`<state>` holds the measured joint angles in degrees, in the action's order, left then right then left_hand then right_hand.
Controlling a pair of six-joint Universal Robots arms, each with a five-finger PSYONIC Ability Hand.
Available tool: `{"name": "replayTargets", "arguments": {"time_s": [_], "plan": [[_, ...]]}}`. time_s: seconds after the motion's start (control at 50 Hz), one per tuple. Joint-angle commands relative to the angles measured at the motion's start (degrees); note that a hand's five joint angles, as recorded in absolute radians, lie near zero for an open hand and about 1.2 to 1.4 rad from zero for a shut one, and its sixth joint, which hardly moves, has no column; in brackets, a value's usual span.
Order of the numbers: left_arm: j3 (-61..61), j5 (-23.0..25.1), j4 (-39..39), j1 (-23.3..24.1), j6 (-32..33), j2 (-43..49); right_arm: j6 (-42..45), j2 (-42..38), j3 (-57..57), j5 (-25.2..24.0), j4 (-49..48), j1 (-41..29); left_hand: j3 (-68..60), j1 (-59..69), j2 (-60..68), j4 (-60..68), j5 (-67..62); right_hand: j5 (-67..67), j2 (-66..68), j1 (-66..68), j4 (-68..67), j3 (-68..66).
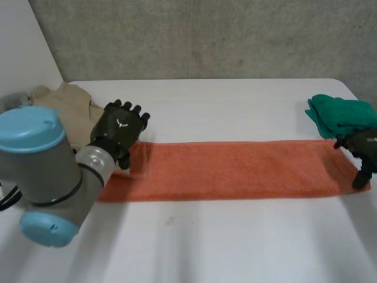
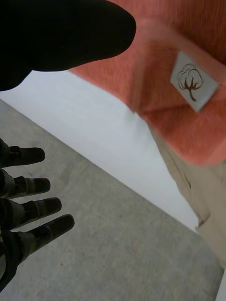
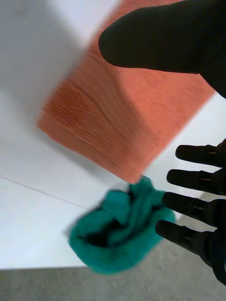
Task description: Fold the laundry.
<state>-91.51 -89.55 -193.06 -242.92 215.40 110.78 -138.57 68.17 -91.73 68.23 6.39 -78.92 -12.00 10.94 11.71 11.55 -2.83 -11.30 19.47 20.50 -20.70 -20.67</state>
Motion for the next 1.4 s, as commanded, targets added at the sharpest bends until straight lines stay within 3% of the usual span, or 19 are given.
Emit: {"name": "replayTargets", "arguments": {"time_s": [0.02,0.1,0.16,0.36,0.5,0.62,0.74,0.84,0.94,0.98,1.08,1.2,1.26,1.28,1.4], "plan": [[-3.2,0.7,-2.3,-0.5,-2.9,-1.1,-0.1,-5.0,-4.4,0.1,-10.8,1.8,2.0,-0.9,-1.7,-1.5,2.8,-6.7,8.5,7.5,-7.3,-7.3],[-2.9,0.3,-3.1,-1.4,-3.3,-0.4,-0.8,-7.9,-4.3,1.3,-16.1,1.8,2.0,-0.9,-1.7,-1.5,2.8,-20.0,21.8,20.8,-20.6,-20.6],[-2.9,-0.3,-2.9,-1.8,-3.4,-0.5,-0.8,-9.4,-3.5,2.5,-18.7,2.1,2.0,-0.9,-1.7,-1.5,2.8,-58.6,60.4,59.3,-59.2,-59.2],[-5.3,-0.4,-2.6,-2.6,-3.3,-2.9,-0.8,-2.7,-3.5,3.4,-19.7,10.4,2.0,-0.9,-1.7,-1.5,2.8,-58.7,60.5,59.5,-59.3,-59.3],[-8.5,0.3,-2.2,-3.3,-3.2,-2.2,5.0,-4.2,1.0,3.6,-16.7,14.9,2.0,-0.9,-1.7,-1.5,2.8,-58.7,60.5,59.5,-59.3,-59.3],[-11.8,1.0,-2.7,-5.5,-3.7,-3.5,13.2,-6.4,7.9,9.0,-11.4,14.8,2.0,-0.9,-1.7,-1.5,2.8,-58.7,60.5,59.5,-59.3,-59.3],[-13.3,2.5,-3.1,-7.8,-5.0,-7.6,10.3,-2.9,8.3,9.8,-12.3,2.6,2.0,-0.9,-1.7,-1.5,2.8,-58.7,60.5,59.5,-59.3,-59.3],[-13.9,3.2,-2.3,-8.5,-7.9,-11.5,7.6,4.8,3.7,6.0,-19.7,-14.8,2.0,-0.9,-1.7,-1.5,2.8,-58.7,60.5,59.5,-59.3,-59.3],[-15.2,3.4,-0.9,-8.4,-10.2,-15.2,8.1,5.6,-1.3,1.3,-26.9,-30.6,2.0,-0.9,-1.7,-1.5,2.8,-58.7,60.5,59.5,-59.3,-59.3],[-16.1,3.5,-0.6,-8.2,-11.0,-16.8,9.6,4.3,-3.4,-0.6,-29.3,-38.3,2.0,-0.9,-1.7,-1.5,2.8,-58.7,60.5,59.5,-59.3,-59.3],[-17.6,3.9,-0.6,-7.2,-12.2,-18.8,15.3,-3.0,-4.5,-1.5,-28.4,-48.3,2.0,-0.9,-1.7,-1.5,2.8,-58.7,60.5,59.5,-59.3,-59.3],[-17.7,4.0,-0.7,-5.9,-12.1,-18.8,19.1,-9.9,-1.4,4.3,-22.8,-53.1,2.0,-0.9,-1.7,-1.5,2.8,-58.7,60.5,59.5,-59.3,-59.3],[-17.0,3.9,-0.7,-5.2,-12.1,-18.6,14.5,-9.6,-1.2,6.6,-24.9,-52.6,2.0,-0.9,-1.7,-1.5,2.8,-13.6,15.4,14.4,-14.2,-14.2],[-16.9,3.9,-0.7,-5.0,-12.1,-18.6,12.4,-9.0,-1.3,6.7,-26.0,-52.1,2.0,-0.9,-1.7,-1.5,2.8,9.5,-7.7,-8.8,8.9,8.9],[-14.9,3.8,-0.8,-3.0,-12.1,-18.4,-6.4,3.1,-5.3,8.8,-28.3,-46.5,2.0,-0.9,-1.7,-1.5,2.8,11.3,-9.5,-10.5,10.7,10.7]]}}
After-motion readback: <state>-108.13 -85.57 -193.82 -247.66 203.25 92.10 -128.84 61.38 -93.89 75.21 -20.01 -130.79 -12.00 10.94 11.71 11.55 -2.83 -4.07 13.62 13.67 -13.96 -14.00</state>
